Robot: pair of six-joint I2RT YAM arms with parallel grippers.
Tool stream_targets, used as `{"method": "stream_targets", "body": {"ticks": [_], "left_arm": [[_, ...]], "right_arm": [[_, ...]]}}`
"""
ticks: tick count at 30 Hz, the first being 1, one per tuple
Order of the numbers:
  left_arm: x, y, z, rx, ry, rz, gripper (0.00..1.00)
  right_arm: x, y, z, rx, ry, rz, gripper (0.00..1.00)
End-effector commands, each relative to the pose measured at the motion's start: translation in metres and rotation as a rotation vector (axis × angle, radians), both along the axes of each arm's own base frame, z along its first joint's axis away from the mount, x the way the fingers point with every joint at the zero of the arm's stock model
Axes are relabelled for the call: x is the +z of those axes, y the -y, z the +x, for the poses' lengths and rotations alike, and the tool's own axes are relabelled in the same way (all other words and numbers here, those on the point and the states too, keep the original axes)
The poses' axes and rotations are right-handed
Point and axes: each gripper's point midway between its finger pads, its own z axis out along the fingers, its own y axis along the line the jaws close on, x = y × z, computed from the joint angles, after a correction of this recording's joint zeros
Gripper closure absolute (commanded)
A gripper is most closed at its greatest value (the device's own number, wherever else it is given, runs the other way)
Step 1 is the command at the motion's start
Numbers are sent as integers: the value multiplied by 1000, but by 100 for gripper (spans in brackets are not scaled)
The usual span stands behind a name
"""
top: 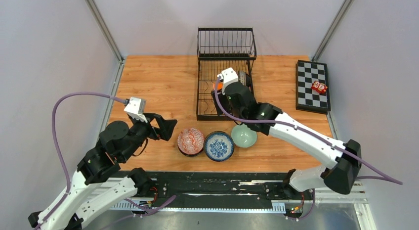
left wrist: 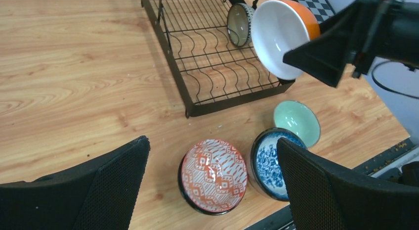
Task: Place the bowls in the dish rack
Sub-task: Place the bowl in the dish rack.
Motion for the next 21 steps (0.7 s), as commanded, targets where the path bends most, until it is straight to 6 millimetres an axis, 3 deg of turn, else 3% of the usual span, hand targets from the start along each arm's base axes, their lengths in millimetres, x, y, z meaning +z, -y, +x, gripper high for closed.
{"method": "stream_targets", "body": {"ticks": [1, 11, 21], "left_arm": [[-22, -15, -8, 22, -23, 63, 0], [-41, -27, -19, 22, -15, 60, 0], [-56, -28, -18, 17, -19, 93, 0]], "right_arm": [[1, 8, 35, -70, 19, -15, 97], [-42, 17, 96, -179, 19, -135, 97], [-81, 17, 142, -240, 9, -198, 97]]}}
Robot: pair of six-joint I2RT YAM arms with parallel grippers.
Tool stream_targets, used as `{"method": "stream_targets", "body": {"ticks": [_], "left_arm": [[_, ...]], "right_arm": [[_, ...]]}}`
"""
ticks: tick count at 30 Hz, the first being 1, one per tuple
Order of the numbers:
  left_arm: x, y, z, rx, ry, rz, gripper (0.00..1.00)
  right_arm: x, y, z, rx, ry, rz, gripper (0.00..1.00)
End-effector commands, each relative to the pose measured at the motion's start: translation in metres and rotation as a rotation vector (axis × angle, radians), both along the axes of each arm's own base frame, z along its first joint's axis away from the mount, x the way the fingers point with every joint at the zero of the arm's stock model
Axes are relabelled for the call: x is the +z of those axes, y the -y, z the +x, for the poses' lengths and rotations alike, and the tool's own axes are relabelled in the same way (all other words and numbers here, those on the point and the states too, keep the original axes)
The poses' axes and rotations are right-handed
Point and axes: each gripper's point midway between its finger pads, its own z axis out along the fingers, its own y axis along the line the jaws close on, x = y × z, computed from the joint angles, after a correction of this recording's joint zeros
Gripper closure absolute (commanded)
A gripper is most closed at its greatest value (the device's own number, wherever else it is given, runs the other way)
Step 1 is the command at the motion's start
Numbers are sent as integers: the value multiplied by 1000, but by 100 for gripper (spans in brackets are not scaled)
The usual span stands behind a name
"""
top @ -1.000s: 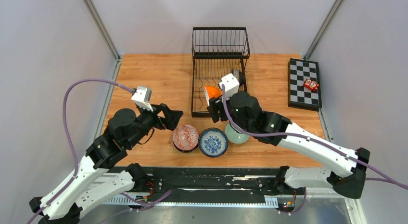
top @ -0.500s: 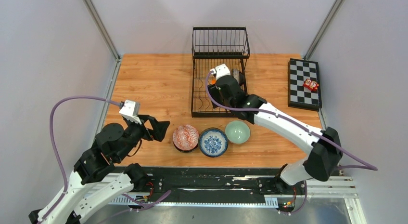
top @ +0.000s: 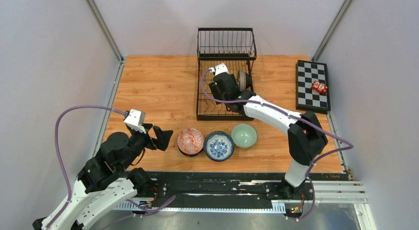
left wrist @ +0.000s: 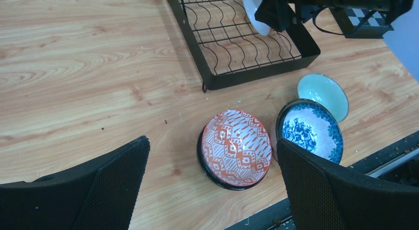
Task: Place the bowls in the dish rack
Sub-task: Place the bowl in the dish rack.
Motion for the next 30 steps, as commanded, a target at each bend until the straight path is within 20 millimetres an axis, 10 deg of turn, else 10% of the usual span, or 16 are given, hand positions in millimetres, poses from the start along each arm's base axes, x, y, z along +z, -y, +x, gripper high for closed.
{"method": "stream_targets", "body": {"ticks": [1, 30], "left_arm": [[-9, -2, 1, 2, -2, 42, 0], [-21, 7, 5, -24, -46, 90, 0]], "right_arm": [[15, 3, 33, -52, 81, 6, 97], [-48, 22, 110, -122, 47, -63, 97]]}}
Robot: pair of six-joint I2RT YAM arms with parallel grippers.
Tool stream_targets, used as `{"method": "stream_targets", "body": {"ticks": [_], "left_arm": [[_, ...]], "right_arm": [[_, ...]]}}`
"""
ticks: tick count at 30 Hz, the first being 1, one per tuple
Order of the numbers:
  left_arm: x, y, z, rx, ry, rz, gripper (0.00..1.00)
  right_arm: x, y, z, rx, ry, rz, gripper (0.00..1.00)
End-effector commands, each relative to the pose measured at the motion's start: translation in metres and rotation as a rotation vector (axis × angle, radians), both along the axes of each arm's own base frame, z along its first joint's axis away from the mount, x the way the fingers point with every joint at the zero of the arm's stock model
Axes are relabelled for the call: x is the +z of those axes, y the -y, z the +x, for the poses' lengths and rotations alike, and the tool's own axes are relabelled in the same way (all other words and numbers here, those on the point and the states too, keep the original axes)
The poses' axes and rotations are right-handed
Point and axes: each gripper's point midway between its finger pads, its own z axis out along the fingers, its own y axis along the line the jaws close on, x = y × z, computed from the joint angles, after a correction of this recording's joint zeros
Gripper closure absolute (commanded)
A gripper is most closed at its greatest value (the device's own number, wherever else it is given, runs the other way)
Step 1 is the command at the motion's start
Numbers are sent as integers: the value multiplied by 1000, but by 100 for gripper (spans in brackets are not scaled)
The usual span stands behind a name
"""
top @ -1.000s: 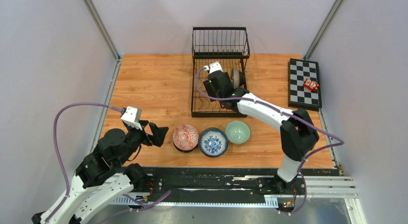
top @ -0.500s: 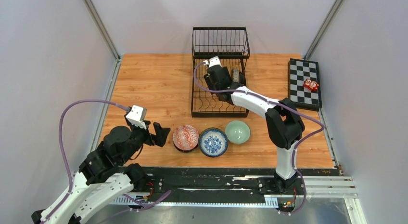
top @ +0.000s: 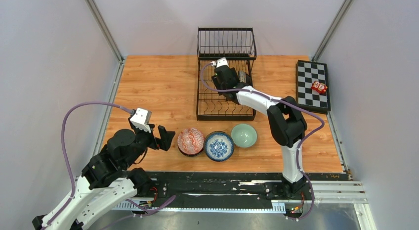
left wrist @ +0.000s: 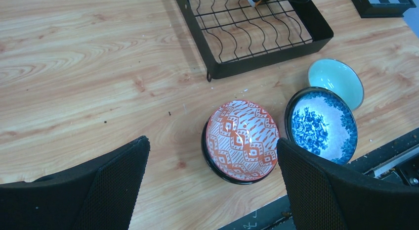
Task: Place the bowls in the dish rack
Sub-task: Place the bowl in the dish rack.
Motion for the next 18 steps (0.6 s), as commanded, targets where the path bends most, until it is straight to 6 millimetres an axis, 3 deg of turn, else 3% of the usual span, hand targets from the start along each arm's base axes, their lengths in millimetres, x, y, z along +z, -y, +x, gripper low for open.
{"method": "stream_targets", "body": {"ticks": [1, 12, 18], "left_arm": [[-5, 2, 1, -10, -5, 23, 0], [-6, 2, 1, -11, -8, 25, 0], [-7, 3, 1, -13, -10, 26, 0]], "right_arm": [[7, -1, 20, -30, 44, 66, 97], [-18, 3, 21, -77, -20, 160, 97], [-21, 8, 19, -94, -35, 175, 79]]}}
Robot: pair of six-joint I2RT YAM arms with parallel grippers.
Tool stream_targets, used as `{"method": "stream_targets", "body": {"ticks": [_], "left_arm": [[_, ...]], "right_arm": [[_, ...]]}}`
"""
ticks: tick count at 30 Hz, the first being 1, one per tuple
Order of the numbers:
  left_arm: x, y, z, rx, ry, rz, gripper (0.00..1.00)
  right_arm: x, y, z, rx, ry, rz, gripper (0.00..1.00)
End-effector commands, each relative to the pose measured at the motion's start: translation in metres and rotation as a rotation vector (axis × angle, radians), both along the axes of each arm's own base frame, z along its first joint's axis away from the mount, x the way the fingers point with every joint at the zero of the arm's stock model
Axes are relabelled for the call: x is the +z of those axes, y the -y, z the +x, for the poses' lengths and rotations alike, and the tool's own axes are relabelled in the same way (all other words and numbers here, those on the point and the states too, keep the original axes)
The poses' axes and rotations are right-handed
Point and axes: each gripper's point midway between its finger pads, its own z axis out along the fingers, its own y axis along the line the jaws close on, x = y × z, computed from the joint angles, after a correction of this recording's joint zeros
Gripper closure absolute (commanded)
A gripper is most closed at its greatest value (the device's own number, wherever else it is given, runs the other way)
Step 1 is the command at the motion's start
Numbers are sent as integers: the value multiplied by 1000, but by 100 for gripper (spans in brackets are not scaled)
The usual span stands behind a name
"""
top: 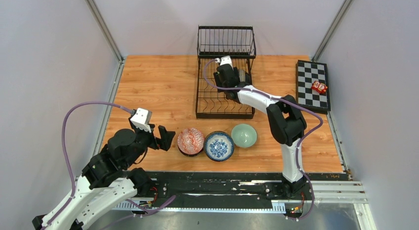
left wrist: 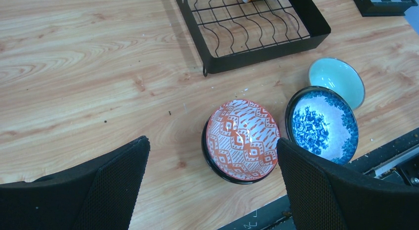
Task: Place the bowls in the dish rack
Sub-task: Place the bowl in the dish rack.
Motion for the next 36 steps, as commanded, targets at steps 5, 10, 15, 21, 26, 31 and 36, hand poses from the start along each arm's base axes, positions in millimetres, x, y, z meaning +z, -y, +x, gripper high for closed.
{"method": "stream_targets", "body": {"ticks": [5, 10, 15, 21, 26, 31, 36], "left_arm": [[-6, 4, 1, -17, -11, 22, 0], [-6, 4, 1, -18, -11, 22, 0], [-6, 4, 0, -22, -11, 18, 0], [-6, 5, 1, -22, -12, 19, 0], [-7, 5, 0, -25, -14, 22, 0], [-6, 5, 0, -27, -12, 18, 0], [-6, 5, 0, -26, -10, 17, 0]], "right_arm": [[-15, 12, 4, -47, -49, 47, 59], [-10, 14, 4, -51, -40, 51, 44], [-6, 15, 3, -58, -34, 53, 34], [-7, 19, -3, -65, -51, 44, 25], [0, 19, -1, -67, -39, 50, 21], [5, 18, -4, -65, -35, 65, 20], [13, 18, -12, -59, -27, 79, 20]]}}
